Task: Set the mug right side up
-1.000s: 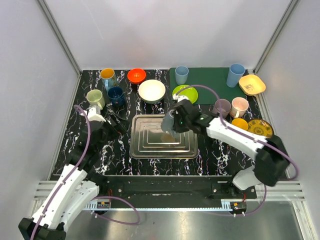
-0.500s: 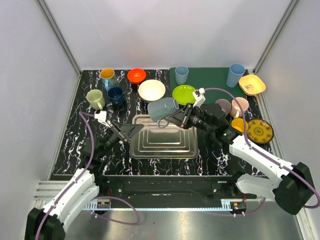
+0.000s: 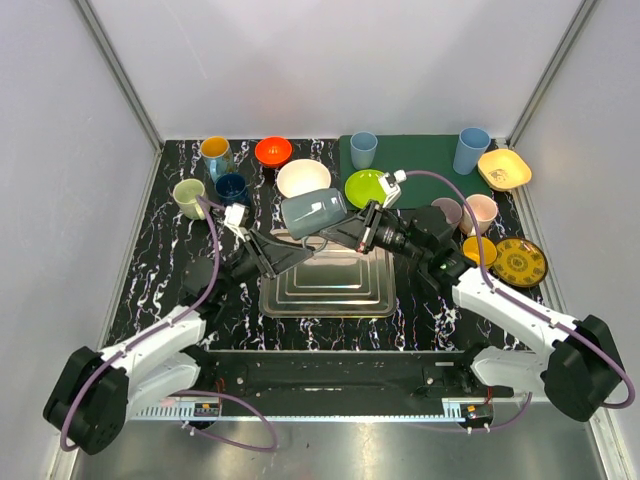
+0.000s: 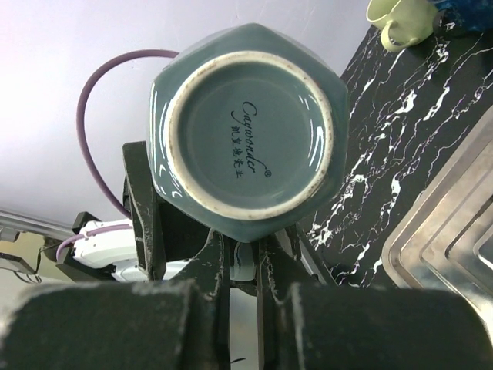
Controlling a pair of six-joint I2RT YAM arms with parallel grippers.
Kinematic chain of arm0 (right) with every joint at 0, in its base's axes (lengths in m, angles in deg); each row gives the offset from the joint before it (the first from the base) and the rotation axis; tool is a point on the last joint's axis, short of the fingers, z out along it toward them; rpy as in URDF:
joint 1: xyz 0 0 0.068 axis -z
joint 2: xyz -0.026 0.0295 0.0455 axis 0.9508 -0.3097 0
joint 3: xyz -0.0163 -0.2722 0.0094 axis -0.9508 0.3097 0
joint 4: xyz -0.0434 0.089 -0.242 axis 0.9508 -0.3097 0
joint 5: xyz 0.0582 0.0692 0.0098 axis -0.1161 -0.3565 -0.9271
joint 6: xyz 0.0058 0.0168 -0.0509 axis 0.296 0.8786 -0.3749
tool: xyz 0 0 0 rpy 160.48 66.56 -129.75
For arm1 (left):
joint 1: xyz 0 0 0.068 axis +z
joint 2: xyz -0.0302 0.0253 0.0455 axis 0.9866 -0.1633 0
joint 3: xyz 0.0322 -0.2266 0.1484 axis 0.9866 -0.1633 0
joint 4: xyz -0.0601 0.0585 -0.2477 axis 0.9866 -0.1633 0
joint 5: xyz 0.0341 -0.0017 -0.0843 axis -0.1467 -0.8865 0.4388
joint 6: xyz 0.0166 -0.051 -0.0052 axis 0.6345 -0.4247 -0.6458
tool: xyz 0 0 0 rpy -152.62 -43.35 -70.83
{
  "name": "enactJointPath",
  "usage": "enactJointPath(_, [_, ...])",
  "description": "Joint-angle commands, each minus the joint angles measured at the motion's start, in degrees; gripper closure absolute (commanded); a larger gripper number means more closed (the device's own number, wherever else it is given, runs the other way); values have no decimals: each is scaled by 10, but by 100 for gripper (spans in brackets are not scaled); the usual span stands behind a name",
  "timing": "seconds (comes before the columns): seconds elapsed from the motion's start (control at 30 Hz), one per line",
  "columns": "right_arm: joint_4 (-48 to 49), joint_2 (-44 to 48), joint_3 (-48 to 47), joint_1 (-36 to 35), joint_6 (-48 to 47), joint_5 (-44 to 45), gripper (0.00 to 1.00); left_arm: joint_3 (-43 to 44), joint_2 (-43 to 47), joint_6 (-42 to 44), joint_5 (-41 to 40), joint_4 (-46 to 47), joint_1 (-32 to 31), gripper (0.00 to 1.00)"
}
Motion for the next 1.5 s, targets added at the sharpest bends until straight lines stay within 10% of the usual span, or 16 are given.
enactJointPath(0.0, [97,5,-27,0,9,-26,100,39,-30,-14,15,92,-6,16])
enactJointPath(0.57, [77,12,-6,0,-8,-58,100,94,-144,-96,-12,244,-7,64])
enactJointPath(0.63, [63,17,-3,0,-21,-62,100,97,-145,-99,-17,254,-7,76])
enactJointPath(0.67, [57,19,-2,0,-26,-63,100,99,-142,-98,-23,253,-8,99])
enactJointPath(0.77, [27,25,0,0,-48,-70,100,97,-125,-86,-39,242,-7,100])
enactJointPath(0.87, [-19,31,-7,0,-71,-70,98,97,-72,-20,-47,157,-7,100])
enactJointPath(1.13, [-207,54,-74,0,-162,7,16,157,146,261,-173,-376,-11,100])
enactJointPath(1.33, [-430,27,-138,0,-236,206,13,267,149,385,-493,-853,-6,100])
enactJointPath(1.47, [-460,7,-138,0,-242,257,13,247,106,405,-450,-939,86,100])
